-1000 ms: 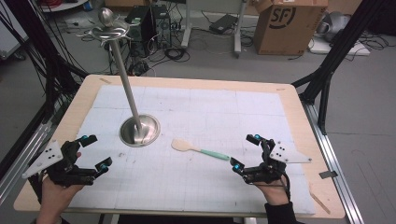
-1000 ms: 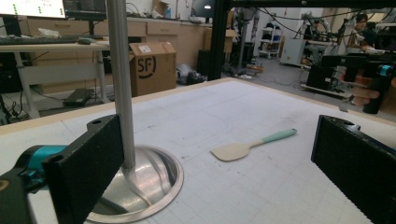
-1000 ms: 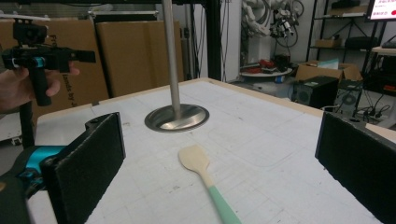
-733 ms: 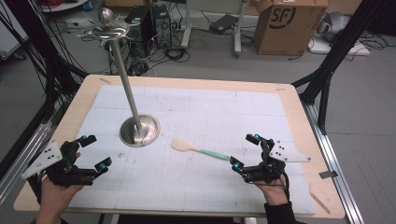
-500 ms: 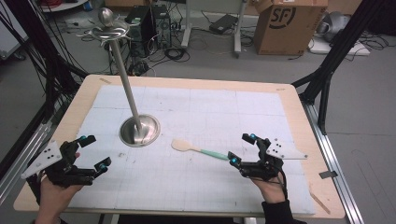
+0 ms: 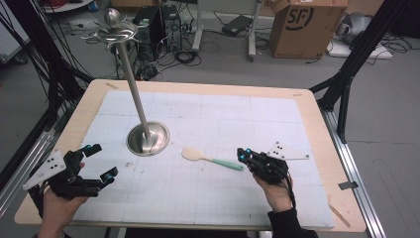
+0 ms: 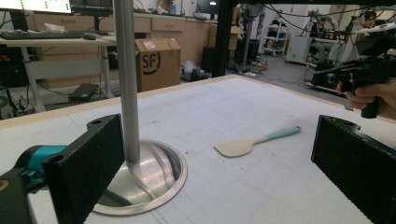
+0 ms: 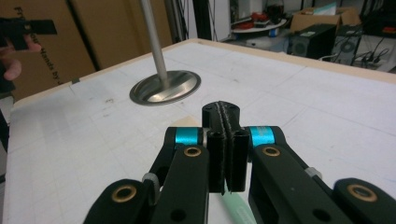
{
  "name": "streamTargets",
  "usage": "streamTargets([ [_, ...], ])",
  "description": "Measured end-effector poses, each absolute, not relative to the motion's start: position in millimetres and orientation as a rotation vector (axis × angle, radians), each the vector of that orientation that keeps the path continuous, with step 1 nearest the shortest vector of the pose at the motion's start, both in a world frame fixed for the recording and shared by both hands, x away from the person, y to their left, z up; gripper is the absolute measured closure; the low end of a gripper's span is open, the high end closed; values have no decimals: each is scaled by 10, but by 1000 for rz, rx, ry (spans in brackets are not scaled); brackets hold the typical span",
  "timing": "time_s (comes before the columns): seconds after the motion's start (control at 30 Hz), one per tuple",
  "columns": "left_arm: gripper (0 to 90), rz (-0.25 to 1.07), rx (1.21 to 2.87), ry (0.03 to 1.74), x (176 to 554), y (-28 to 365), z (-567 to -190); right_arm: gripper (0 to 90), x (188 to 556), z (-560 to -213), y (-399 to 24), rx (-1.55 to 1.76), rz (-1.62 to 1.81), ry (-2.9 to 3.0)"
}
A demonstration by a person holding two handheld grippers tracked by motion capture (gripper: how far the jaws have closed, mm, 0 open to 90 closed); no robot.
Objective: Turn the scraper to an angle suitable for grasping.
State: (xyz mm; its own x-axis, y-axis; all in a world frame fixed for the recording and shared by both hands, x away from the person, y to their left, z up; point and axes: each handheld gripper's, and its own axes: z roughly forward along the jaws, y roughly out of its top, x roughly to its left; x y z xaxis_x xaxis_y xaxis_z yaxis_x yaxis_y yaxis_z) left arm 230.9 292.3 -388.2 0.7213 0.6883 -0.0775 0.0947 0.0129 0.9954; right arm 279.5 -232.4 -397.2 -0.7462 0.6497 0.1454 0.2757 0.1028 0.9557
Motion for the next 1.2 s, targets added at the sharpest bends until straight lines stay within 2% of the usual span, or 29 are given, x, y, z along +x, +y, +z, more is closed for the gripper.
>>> streamTargets([
  [0.43, 35, 519, 1510, 671, 2310, 2913, -3894, 896, 3122, -4083, -1844, 764, 1518, 2270],
  [0.87, 35, 505, 1523, 669, 2344, 2866, -3927, 898, 3478, -4341, -1656, 917, 1412, 2406],
  [1.2, 35, 496, 1530, 670, 2350, 2854, -3939, 899, 3605, -4370, -1414, 907, 1306, 2485],
])
